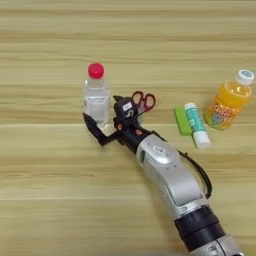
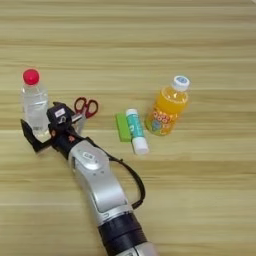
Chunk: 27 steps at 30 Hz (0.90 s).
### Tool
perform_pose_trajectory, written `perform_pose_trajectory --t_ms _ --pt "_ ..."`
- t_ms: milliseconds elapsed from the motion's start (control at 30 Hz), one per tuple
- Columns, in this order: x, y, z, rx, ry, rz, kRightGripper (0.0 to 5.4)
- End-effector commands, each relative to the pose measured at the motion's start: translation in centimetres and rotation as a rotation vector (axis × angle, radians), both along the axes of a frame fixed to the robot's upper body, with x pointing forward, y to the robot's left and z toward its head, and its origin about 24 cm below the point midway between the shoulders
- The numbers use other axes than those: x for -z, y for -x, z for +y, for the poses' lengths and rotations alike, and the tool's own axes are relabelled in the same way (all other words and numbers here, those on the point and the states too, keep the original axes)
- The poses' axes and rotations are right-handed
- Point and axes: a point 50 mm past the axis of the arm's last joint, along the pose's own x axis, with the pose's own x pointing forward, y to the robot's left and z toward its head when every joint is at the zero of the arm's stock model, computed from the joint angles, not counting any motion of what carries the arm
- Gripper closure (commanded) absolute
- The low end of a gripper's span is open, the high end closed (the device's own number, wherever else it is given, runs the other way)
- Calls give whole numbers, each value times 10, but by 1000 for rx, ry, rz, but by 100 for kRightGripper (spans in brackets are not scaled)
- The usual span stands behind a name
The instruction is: Move the objects on the table
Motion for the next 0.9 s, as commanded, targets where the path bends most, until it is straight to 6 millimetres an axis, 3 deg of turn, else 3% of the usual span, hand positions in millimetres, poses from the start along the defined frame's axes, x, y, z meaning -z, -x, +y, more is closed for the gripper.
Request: perform_pose_trajectory --t_ms 33,633,900 --pt "-34 -15 12 -15 -59 -123 4" --pt "-38 -34 30 -28 -82 -115 4" --pt "-38 -34 32 -31 -93 -112 85"
